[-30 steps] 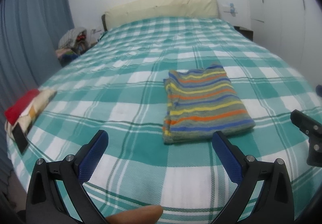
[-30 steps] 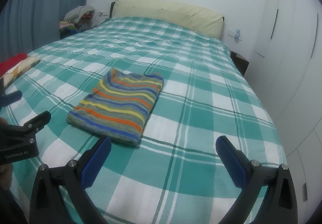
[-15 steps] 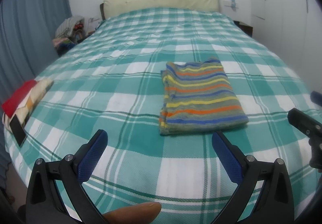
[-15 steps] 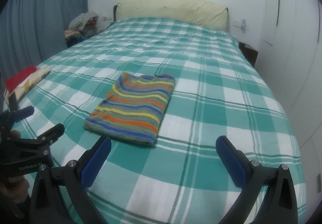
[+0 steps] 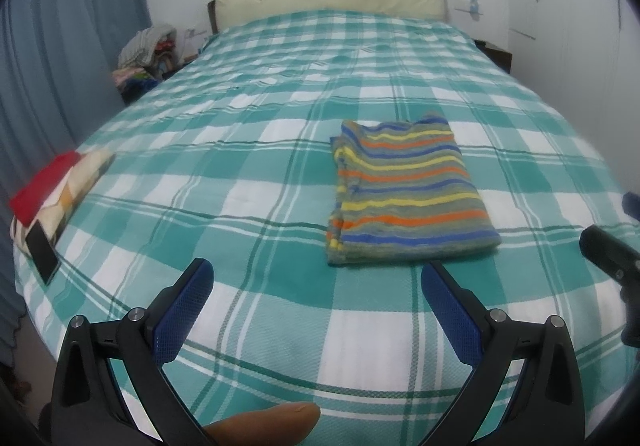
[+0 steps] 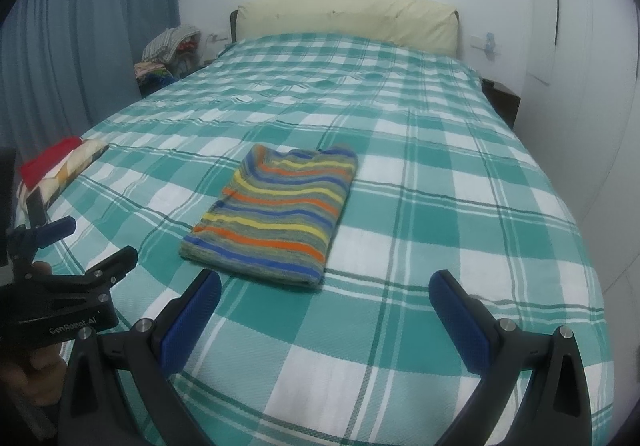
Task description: Fold small clothes
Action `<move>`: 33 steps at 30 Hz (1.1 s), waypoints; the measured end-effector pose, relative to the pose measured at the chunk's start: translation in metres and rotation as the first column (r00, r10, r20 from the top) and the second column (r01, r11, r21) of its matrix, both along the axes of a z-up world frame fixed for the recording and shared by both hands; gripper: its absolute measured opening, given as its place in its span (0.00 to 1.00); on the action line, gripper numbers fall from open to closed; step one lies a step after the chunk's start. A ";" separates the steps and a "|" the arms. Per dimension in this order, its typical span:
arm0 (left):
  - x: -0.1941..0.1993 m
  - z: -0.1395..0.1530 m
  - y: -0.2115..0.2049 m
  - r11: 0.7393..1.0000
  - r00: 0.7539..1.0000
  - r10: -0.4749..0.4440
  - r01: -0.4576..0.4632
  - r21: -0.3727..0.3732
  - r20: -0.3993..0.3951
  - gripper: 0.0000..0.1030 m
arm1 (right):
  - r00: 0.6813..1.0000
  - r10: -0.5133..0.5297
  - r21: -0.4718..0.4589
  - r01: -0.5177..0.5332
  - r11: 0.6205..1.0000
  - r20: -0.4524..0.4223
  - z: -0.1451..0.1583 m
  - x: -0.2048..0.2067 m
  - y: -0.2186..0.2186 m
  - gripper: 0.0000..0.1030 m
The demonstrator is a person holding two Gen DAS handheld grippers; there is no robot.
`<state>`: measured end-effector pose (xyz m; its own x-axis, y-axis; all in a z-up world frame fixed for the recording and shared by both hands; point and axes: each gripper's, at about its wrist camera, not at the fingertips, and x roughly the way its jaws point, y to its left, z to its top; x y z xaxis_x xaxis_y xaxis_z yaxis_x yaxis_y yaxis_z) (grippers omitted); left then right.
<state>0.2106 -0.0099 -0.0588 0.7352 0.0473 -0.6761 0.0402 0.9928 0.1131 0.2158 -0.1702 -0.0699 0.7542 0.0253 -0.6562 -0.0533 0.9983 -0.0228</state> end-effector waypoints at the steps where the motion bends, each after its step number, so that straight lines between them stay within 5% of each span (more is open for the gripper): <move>1: 0.000 0.001 0.001 1.000 1.000 0.003 -0.003 0.001 0.000 1.00 | 1.000 -0.001 0.000 0.001 1.000 -0.006 -0.001 0.000 0.000 1.00; 33: -0.002 0.003 0.000 1.000 1.000 0.005 -0.005 0.003 0.003 1.00 | 0.999 0.033 -0.011 -0.034 0.999 -0.019 -0.001 -0.003 0.014 1.00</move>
